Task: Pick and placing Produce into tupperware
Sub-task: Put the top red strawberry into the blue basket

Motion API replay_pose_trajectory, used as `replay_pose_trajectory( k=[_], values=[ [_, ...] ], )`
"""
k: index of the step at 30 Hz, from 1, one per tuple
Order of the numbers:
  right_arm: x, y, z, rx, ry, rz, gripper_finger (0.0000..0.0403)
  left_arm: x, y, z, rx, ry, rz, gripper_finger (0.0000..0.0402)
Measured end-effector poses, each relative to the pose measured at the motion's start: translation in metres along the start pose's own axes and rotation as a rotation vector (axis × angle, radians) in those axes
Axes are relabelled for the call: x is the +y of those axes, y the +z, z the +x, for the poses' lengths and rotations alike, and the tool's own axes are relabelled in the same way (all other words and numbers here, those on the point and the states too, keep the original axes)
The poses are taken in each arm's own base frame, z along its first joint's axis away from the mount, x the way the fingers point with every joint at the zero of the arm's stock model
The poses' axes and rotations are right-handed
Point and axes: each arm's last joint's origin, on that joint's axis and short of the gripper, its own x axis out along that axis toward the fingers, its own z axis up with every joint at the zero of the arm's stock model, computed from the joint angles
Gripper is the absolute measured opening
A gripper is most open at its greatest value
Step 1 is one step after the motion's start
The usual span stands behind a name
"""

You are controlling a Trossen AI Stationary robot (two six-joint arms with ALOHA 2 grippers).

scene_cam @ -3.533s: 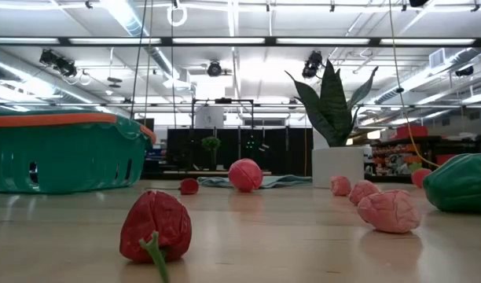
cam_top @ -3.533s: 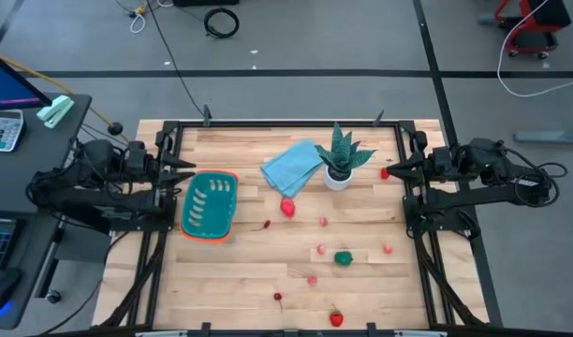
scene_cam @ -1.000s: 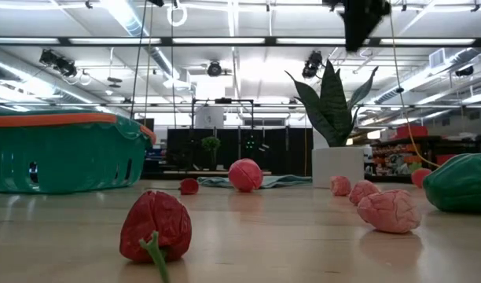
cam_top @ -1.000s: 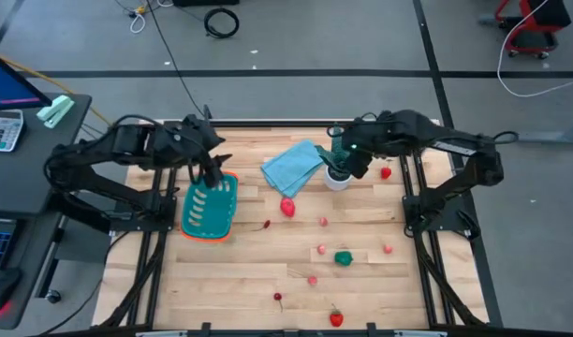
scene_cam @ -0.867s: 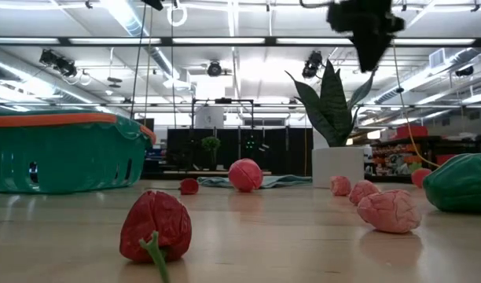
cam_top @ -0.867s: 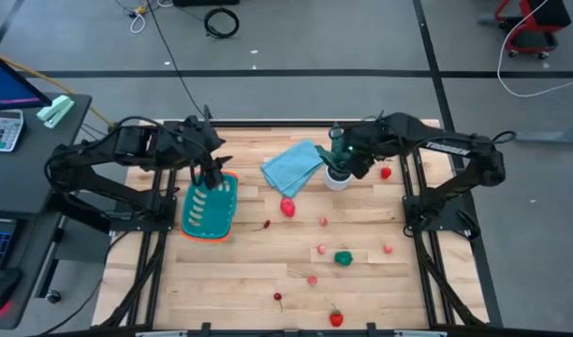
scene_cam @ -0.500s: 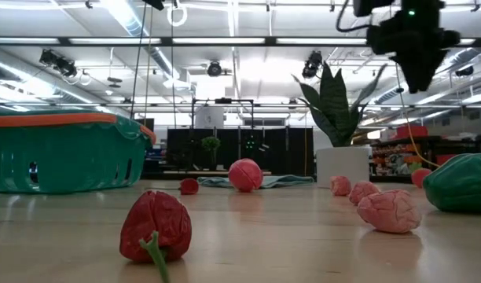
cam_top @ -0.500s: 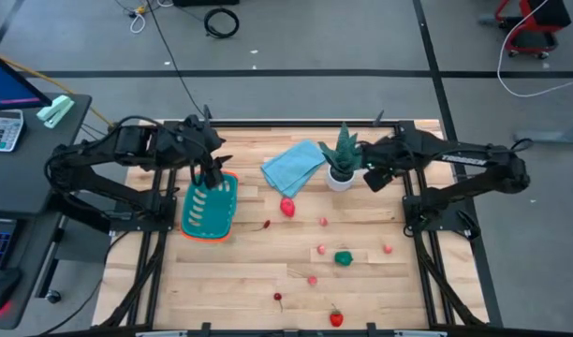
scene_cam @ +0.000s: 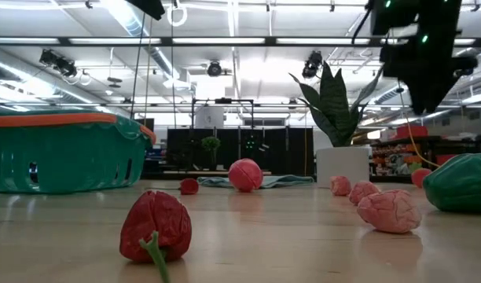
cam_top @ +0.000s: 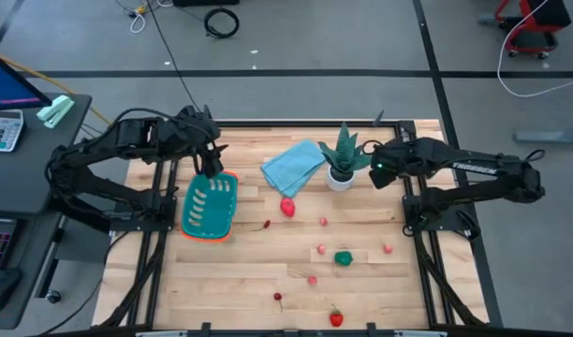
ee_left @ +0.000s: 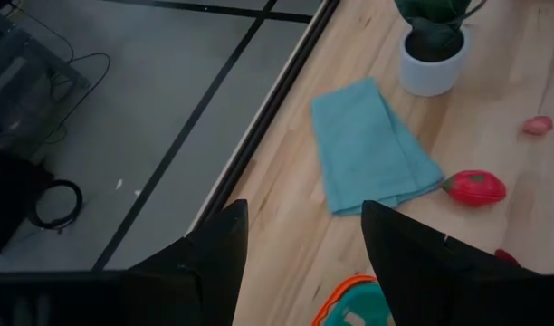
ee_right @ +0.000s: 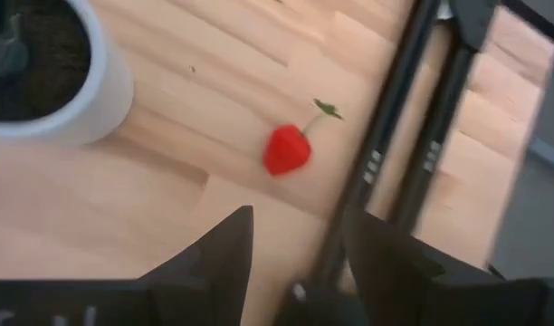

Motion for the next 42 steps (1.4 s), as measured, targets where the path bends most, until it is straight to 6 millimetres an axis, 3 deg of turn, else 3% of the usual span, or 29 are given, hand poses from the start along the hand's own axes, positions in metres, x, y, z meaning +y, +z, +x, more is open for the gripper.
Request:
replay_pose_trajectory(
  k=[5, 19, 32, 42],
  values=[
    [0.001, 0.009, 0.033, 0.009, 0.009, 0.158, 0.0183, 0.001, 0.000, 0.000, 0.001, 0.003, 0.031, 0.0218],
    [-0.018, 0.016, 0.084, 0.019, 0.000, 0.385, 0.0181, 0.001, 0.000, 0.000, 0.001, 0.003, 0.067, 0.0215],
    [-0.014, 0.001, 0.116, -0.041, 0.041, 0.409, 0.0176, 0.001, 0.000, 0.000, 0.001, 0.003, 0.067, 0.0209],
    [-0.016, 0.002, 0.117, -0.105, -0.038, 0.399, 0.0169, 0.001, 0.000, 0.000, 0.000, 0.003, 0.066, 0.0201]
  ],
)
